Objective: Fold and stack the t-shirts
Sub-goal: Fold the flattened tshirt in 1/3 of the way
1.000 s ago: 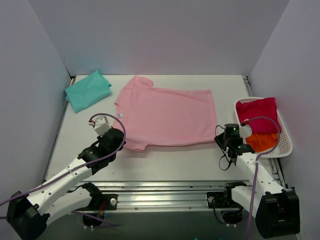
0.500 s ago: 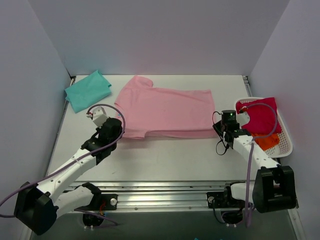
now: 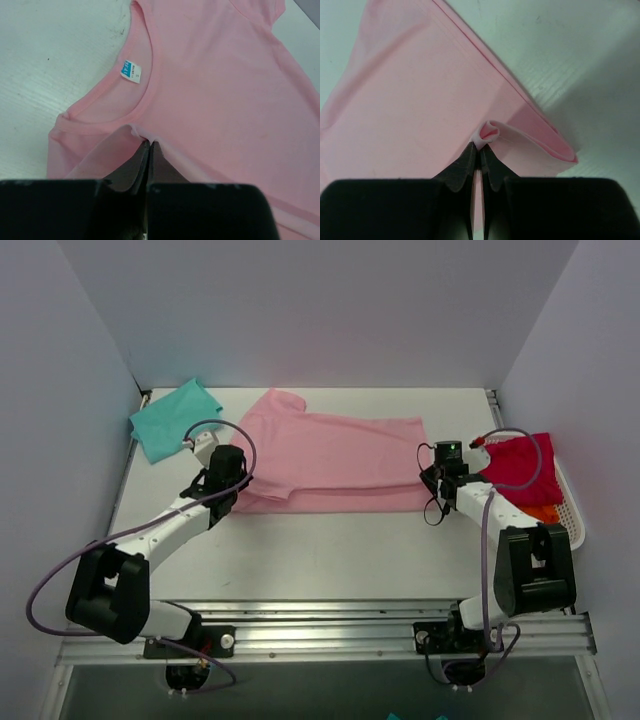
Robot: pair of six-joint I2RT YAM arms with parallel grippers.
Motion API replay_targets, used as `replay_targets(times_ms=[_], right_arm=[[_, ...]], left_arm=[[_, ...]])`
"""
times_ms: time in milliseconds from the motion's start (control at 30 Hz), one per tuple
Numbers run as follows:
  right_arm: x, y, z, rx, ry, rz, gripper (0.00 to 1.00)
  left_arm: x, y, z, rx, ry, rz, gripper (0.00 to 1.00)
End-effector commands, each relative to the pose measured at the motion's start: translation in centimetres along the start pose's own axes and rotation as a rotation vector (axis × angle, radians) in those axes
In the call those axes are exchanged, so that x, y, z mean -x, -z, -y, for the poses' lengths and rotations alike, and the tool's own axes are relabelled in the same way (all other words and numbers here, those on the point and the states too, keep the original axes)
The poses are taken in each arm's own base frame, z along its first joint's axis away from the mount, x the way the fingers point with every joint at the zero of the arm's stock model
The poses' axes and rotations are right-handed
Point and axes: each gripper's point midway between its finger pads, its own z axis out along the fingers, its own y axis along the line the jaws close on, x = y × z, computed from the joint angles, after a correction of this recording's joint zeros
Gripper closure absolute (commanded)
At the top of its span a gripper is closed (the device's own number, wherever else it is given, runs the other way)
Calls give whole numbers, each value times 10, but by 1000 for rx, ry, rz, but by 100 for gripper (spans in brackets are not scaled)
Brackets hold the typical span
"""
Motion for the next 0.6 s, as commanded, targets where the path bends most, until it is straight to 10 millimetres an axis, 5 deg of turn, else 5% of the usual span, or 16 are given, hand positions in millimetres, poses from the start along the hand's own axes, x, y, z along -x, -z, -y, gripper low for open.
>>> replay_targets(times_ms=[0,467,500,567], right_arm=[[15,-10,-17,8,-1,49,100],[2,-65,-28,-56,10,5,99],[1,-68,-26,-67,12,1,92],[3,-73,-29,-78,6,11,55]], left_arm=[[24,-20,34,-92,32,40,98],[19,-109,44,-99,115,-133,96],[3,-119,42,-105,128,-203,96],[11,-134,49,-140,203,-237,96]])
